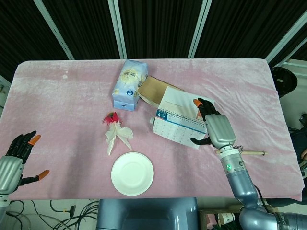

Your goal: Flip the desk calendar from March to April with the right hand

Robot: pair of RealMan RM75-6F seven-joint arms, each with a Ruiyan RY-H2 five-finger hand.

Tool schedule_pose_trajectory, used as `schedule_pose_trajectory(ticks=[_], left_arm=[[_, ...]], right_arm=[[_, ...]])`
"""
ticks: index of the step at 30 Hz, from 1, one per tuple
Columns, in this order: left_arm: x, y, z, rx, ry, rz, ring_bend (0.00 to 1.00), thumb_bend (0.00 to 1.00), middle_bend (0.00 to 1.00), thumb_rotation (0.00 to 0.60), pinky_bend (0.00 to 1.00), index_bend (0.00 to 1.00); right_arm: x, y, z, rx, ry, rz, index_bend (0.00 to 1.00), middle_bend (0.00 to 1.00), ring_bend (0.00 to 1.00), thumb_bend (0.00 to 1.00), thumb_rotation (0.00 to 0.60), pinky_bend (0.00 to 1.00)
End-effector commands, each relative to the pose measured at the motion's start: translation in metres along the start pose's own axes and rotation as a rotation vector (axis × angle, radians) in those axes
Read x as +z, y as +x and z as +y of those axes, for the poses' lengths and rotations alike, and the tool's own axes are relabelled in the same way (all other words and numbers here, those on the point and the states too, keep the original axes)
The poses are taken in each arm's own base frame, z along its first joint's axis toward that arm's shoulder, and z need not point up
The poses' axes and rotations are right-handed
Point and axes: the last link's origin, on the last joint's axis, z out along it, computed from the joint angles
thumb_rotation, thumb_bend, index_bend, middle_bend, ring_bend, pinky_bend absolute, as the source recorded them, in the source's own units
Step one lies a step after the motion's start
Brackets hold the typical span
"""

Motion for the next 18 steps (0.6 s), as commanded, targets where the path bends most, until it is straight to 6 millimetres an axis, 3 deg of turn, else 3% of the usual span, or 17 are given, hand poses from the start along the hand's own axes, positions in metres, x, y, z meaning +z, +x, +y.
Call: schedule_pose_trajectory(ticks=[1,4,7,13,18], left_arm=[[0.0,0.0,0.0,0.002,0.0,0.001,0.0,0.0,0.0,0.6,0.0,0.0],[-0.001,0.0,0.0,0.009,0.001,-0.001,0.0,0.0,0.0,0.6,0.0,0.0],[-0.001,-0.001,-0.001,0.024,0.008,-0.005,0.0,0.0,0.0,0.6,0.0,0.0],[-0.003,-0.003,-0.001,0.054,0.026,-0.008,0.0,0.0,0.0,0.6,0.0,0.0],[-0.003,-0.004,-0.002,0.085,0.042,-0.009,0.0,0.0,0.0,0.6,0.0,0.0]], right_arm=[[-0.021,0.009,0.02,-0.151,0.022,0.066,0.0,0.0,0.0,0.0,0.6,0.19],[-0.041,0.015,0.037,-0.216,0.016,0.107,0.0,0.0,0.0,0.0,0.6,0.19],[-0.07,0.018,0.069,-0.286,-0.015,0.153,0.0,0.0,0.0,0.0,0.6,0.19],[-0.135,0.008,0.138,-0.359,-0.09,0.15,0.0,0.0,0.0,0.0,0.6,0.17],[-0.172,0.0,0.172,-0.381,-0.111,0.155,0.0,0.0,0.0,0.0,0.6,0.17]])
